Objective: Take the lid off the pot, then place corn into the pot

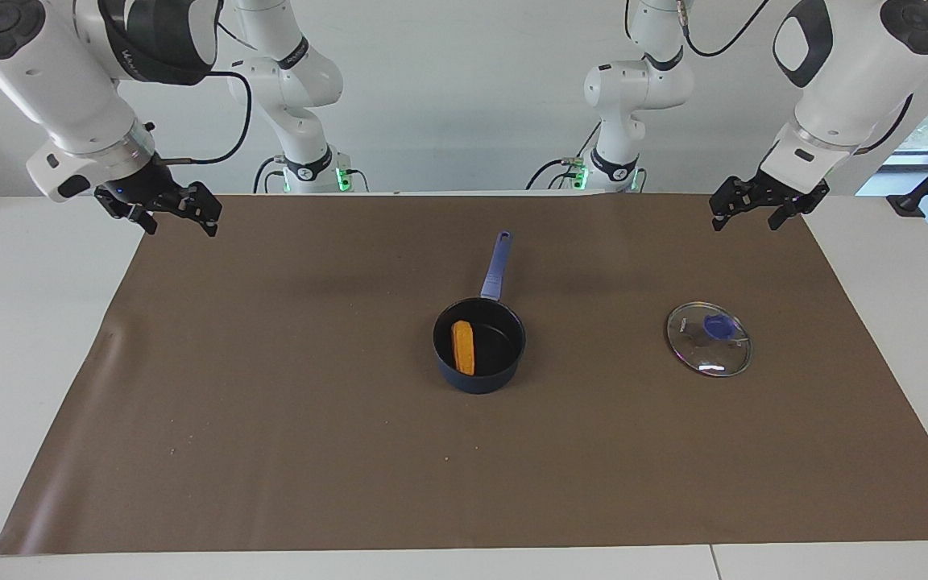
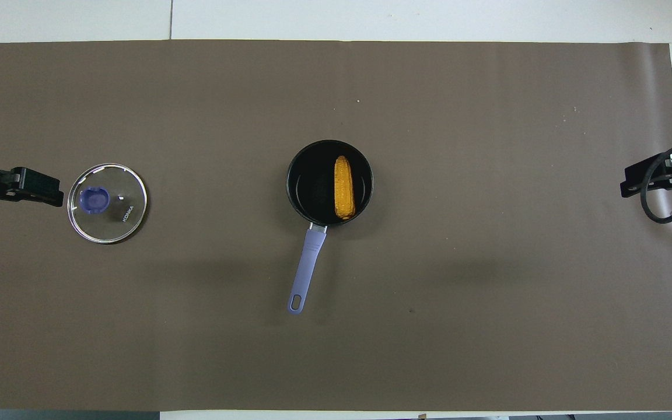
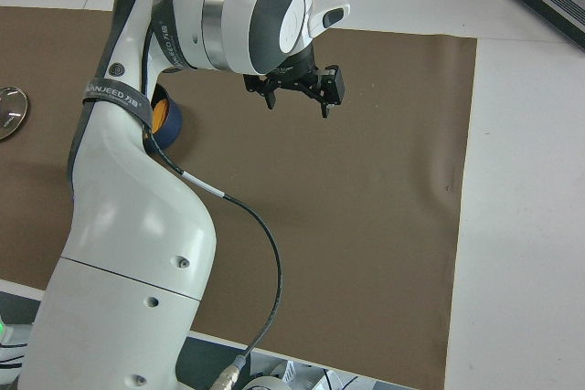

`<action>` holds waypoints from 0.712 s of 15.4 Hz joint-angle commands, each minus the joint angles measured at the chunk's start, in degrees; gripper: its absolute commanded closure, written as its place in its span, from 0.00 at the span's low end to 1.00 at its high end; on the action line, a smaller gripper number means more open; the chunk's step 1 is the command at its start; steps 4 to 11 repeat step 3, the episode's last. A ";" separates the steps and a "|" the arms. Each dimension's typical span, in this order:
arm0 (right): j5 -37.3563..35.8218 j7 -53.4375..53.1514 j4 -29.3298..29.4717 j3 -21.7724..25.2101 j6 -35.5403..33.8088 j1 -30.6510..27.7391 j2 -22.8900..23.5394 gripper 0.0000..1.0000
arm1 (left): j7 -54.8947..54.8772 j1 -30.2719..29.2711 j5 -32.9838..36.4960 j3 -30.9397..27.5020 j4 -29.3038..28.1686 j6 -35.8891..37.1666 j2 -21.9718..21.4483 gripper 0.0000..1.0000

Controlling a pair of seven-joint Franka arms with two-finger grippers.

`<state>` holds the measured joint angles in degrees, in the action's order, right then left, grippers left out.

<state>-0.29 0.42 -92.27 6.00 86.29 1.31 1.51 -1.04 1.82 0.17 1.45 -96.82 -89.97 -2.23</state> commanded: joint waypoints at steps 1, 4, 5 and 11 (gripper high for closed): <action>0.20 1.25 -0.36 -0.82 0.81 -0.79 -0.89 0.00 | 0.16 -1.20 1.06 0.75 0.14 0.41 -0.05 0.00; 0.11 1.34 -0.36 -0.82 1.34 -0.79 -0.81 0.00 | 0.07 -1.47 1.06 0.57 -0.39 0.49 -0.40 0.00; 0.11 1.34 -0.36 -0.82 1.34 -0.79 -0.81 0.00 | 0.07 -1.47 1.06 0.57 -0.39 0.49 -0.40 0.00; 0.11 1.34 -0.36 -0.82 1.34 -0.79 -0.81 0.00 | 0.07 -1.47 1.06 0.57 -0.39 0.49 -0.40 0.00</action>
